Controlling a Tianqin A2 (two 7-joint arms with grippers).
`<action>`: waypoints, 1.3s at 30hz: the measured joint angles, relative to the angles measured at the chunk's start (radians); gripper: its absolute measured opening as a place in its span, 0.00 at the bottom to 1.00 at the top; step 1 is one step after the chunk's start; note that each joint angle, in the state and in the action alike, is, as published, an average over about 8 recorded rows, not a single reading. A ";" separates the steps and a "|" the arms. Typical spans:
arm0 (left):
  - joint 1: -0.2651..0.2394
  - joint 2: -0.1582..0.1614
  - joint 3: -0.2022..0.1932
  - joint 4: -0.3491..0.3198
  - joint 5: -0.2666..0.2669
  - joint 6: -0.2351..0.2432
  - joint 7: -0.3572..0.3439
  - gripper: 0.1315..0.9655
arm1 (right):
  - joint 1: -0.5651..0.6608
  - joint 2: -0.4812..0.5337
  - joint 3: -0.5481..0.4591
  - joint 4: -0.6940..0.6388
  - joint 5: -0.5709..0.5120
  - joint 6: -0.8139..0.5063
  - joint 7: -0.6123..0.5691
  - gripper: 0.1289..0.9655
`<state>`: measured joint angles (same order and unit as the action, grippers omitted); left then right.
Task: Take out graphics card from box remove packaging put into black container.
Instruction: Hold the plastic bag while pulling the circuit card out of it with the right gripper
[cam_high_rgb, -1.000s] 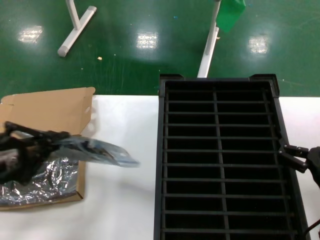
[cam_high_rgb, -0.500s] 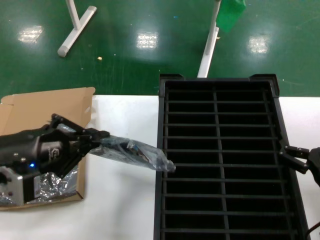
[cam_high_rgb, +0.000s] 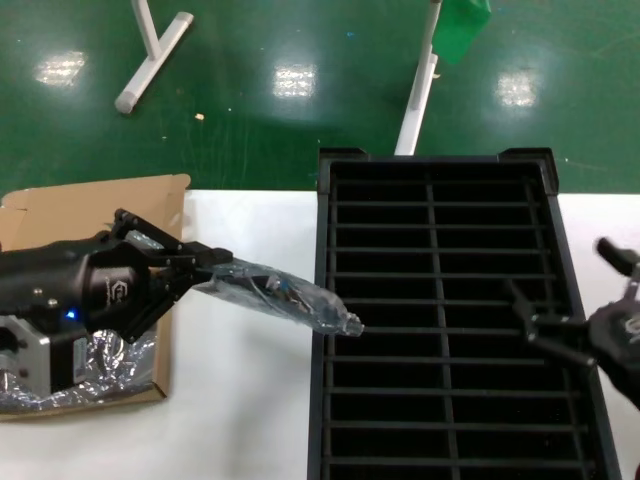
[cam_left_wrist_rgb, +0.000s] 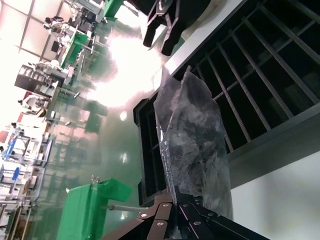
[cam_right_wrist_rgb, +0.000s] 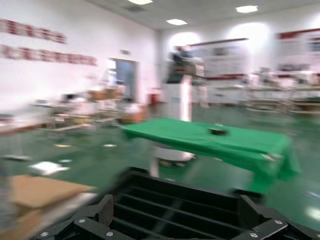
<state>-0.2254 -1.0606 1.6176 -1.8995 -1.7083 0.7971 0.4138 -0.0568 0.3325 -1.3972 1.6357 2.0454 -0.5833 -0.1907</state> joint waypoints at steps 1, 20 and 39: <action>0.005 -0.002 -0.004 -0.003 -0.003 -0.001 0.002 0.01 | 0.000 0.010 0.002 -0.005 0.014 -0.036 -0.011 0.93; 0.256 -0.003 -0.181 -0.056 -0.079 -0.024 0.093 0.01 | 0.087 0.084 -0.098 -0.160 0.085 -0.395 -0.195 0.62; 0.256 0.003 -0.146 -0.087 -0.044 -0.056 0.056 0.01 | 0.119 0.110 -0.197 -0.172 0.082 -0.485 -0.212 0.21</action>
<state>0.0303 -1.0577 1.4718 -1.9868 -1.7519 0.7409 0.4703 0.0620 0.4421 -1.5942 1.4635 2.1272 -1.0687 -0.4022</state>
